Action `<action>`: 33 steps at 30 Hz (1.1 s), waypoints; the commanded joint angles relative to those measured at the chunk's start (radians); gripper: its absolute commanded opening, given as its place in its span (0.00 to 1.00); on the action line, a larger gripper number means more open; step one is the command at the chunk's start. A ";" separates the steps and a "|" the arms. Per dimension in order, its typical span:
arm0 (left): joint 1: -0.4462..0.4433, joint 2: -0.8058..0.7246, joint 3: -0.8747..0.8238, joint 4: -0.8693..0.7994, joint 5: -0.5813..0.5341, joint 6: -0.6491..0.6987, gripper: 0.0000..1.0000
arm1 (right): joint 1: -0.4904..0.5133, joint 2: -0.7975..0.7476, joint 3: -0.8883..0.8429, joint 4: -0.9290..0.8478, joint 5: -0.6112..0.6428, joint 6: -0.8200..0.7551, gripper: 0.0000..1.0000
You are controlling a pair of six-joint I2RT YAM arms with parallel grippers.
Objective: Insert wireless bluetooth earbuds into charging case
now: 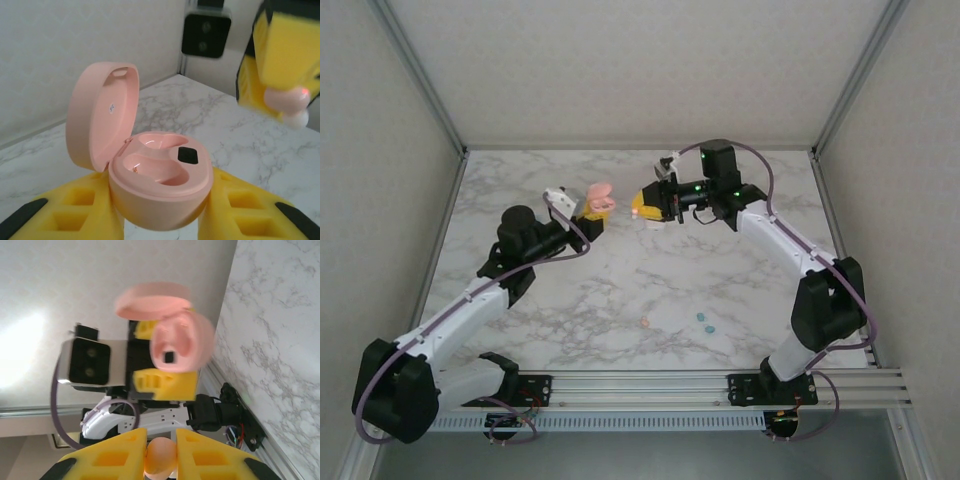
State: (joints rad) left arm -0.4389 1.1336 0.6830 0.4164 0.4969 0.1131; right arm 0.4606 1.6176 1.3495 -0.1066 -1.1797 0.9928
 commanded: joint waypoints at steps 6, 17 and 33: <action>-0.069 0.085 0.103 0.022 0.022 0.118 0.21 | -0.004 -0.061 0.013 0.099 0.075 0.092 0.20; -0.110 0.141 0.150 0.048 0.051 0.156 0.21 | 0.028 -0.080 -0.003 0.108 0.194 0.049 0.20; -0.112 0.166 0.156 0.118 0.074 0.063 0.21 | 0.076 -0.105 0.007 0.007 0.333 -0.078 0.20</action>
State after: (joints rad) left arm -0.5426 1.2926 0.8043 0.4797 0.5430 0.2111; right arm 0.5194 1.5410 1.3472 -0.0448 -0.8837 0.9802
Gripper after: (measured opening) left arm 0.351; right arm 0.202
